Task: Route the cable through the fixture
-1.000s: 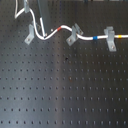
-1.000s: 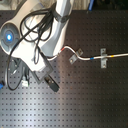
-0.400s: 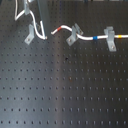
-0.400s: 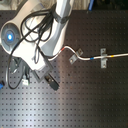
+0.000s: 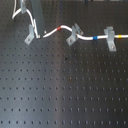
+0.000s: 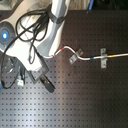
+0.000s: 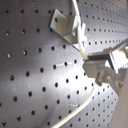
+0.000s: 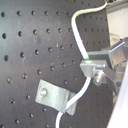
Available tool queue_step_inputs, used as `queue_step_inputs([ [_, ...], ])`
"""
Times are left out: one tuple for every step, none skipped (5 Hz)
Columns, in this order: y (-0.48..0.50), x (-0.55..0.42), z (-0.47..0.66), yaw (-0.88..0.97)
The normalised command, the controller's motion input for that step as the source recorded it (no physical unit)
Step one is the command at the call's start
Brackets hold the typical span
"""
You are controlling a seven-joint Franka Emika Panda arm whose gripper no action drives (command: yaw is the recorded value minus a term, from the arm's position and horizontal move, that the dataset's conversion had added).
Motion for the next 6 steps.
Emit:
queue_step_inputs([
  [0.122,-0.085,0.35,0.0],
  [0.034,-0.103,0.22,0.0],
  [-0.037,-0.141,0.17,0.0],
  [-0.045,-0.223,0.22,0.0],
  [-0.013,-0.291,0.27,0.05],
  [0.036,-0.161,0.28,0.0],
])
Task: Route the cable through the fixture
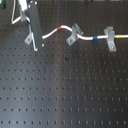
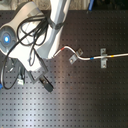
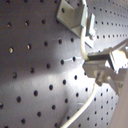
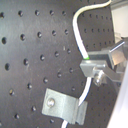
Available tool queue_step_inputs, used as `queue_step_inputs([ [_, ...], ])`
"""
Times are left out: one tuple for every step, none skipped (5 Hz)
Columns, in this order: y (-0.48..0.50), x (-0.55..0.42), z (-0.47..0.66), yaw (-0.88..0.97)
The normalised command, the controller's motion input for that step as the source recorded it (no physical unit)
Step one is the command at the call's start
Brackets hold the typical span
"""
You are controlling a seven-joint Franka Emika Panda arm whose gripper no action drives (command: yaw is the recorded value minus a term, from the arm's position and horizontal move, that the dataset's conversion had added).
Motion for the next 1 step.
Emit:
queue_step_inputs([
  [0.06,-0.134,0.18,0.0],
])
